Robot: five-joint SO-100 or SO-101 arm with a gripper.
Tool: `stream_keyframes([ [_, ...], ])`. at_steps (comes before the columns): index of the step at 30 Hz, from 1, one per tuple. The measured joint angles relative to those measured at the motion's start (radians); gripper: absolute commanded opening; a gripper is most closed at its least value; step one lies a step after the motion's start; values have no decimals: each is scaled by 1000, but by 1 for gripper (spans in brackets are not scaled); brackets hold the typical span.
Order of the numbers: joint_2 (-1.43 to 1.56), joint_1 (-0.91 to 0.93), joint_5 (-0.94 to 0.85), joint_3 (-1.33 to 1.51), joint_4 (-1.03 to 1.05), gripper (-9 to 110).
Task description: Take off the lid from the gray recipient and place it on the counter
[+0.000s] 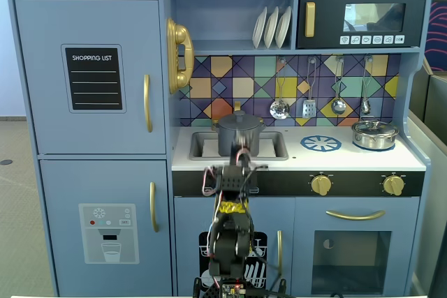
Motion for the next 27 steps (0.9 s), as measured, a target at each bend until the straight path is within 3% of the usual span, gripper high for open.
stream_keyframes([
  [5,-135,-37,-18,-158,-354,4],
  [9,-204,-38,-40,-210,-512,9],
  [27,-437,-34,-107,-284,-724,20],
])
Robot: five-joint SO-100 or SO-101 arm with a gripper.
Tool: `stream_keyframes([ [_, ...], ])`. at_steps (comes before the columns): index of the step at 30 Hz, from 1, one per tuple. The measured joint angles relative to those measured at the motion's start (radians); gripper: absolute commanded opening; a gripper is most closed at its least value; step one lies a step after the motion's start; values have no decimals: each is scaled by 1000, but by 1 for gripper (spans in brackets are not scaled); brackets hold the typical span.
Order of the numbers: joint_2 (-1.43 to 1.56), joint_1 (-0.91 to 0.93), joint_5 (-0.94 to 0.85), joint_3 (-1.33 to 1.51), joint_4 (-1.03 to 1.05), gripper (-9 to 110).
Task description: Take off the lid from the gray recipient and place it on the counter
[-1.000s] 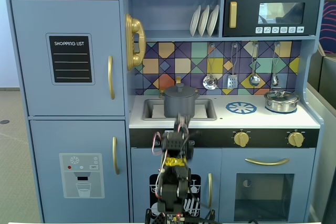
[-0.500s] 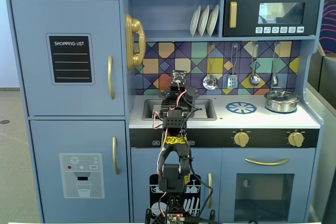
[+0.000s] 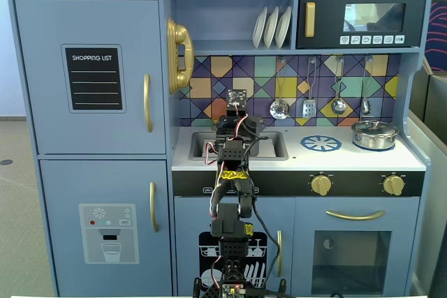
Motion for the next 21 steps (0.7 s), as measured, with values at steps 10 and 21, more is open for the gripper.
stream_keyframes([
  [10,-146,15,-23,-55,-57,19],
  [21,-330,9,-43,-133,-132,17],
])
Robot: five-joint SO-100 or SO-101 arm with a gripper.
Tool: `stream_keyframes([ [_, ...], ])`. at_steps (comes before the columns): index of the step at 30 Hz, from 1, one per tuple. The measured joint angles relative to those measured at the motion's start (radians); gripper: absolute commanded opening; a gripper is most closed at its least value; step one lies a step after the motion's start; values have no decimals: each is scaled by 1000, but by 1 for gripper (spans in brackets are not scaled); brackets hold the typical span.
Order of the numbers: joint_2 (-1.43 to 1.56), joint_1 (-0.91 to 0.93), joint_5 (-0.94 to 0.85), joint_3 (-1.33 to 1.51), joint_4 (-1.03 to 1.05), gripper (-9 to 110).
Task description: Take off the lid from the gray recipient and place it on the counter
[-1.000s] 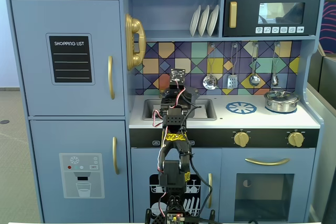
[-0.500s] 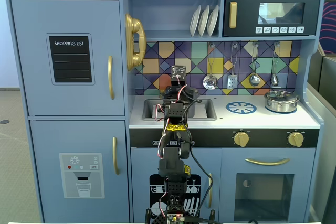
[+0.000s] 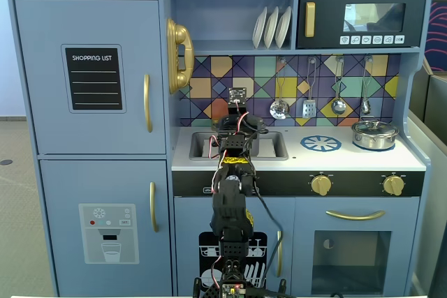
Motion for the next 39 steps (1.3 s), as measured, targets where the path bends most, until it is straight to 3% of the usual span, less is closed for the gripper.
stream_keyframes([
  [8,-127,0,-14,-81,-55,14],
  [13,-183,-2,-31,-133,-58,0],
  [33,-176,11,-54,-247,-72,0],
  [39,-118,115,-43,-256,-38,0],
])
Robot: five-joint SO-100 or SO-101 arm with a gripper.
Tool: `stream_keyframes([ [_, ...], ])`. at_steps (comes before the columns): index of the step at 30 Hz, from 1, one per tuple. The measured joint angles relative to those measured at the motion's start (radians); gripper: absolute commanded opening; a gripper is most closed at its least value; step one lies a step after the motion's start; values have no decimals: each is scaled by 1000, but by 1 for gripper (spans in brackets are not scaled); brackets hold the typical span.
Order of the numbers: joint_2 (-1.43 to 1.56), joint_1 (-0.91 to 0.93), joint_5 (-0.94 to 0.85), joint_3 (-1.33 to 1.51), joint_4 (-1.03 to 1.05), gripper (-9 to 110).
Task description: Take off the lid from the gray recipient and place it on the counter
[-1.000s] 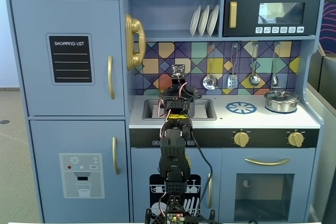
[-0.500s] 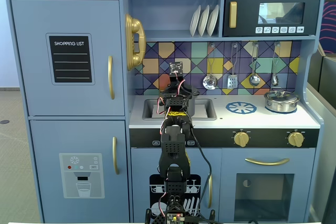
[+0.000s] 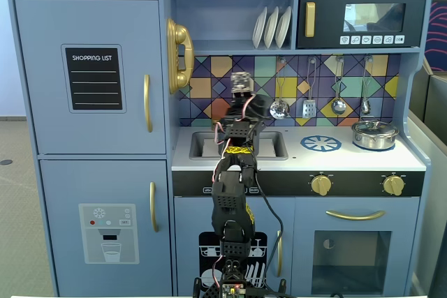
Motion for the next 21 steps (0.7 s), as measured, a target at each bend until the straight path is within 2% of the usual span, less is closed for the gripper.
stream_keyframes([
  [5,12,167,41,8,11,0],
  [10,12,310,72,117,-69,0],
  [21,-81,402,78,341,-330,0],
])
